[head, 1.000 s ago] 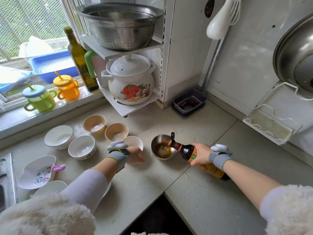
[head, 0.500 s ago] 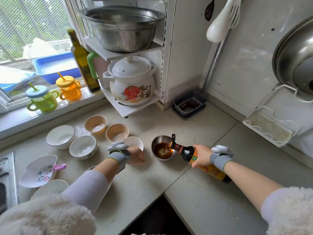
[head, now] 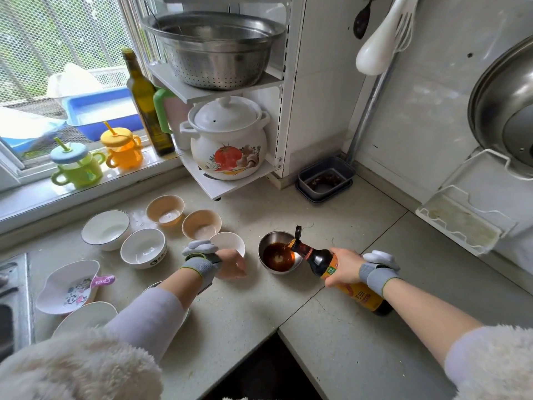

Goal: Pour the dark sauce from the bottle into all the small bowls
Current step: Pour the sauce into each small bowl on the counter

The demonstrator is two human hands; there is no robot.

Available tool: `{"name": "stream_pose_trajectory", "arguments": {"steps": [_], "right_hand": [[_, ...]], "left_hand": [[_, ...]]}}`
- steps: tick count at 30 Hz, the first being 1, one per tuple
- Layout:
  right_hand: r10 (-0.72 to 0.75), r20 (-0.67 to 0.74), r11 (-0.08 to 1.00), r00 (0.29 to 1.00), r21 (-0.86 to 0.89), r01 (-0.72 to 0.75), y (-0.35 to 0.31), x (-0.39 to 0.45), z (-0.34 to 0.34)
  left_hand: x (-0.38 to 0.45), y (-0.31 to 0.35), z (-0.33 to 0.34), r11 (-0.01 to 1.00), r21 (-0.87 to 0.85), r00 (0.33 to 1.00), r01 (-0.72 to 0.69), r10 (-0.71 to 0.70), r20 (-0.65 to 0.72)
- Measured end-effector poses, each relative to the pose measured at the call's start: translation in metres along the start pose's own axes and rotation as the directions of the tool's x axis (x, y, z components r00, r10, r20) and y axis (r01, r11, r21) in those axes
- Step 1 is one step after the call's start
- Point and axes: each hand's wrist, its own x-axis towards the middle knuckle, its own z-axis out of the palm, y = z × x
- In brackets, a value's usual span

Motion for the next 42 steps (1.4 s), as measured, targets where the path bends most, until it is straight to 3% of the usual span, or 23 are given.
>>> {"name": "stream_pose_trajectory", "arguments": {"steps": [8, 14, 22, 32, 42], "right_hand": [[-0.065, -0.024, 0.956, 0.998, 0.284, 0.069, -0.002, 0.000, -0.004], [-0.200, -0.062, 0.918, 0.978, 0.336, 0.209, -0.038, 0.010, -0.022], [-0.331, -0.028, 0.930, 0.943, 0.162, 0.331, -0.104, 0.032, -0.031], [-0.299, 0.060, 0.948, 0.952, -0.094, 0.304, -0.119, 0.043, -0.014], [-0.243, 0.095, 0.952, 0.965, -0.167, 0.256, -0.122, 0.045, -0.013]], "left_hand": [[-0.003, -0.008, -0.007, 0.999, -0.042, 0.999, 0.001, -0.003, -0.049], [-0.014, -0.029, -0.019, 0.991, -0.127, 0.992, 0.036, -0.050, -0.113], [-0.043, -0.074, -0.025, 0.973, -0.219, 0.975, 0.073, -0.116, -0.190], [-0.052, -0.099, -0.012, 0.971, -0.179, 0.956, 0.157, -0.195, -0.218], [-0.047, -0.103, -0.007, 0.968, -0.214, 0.973, 0.130, -0.166, -0.163]]}}
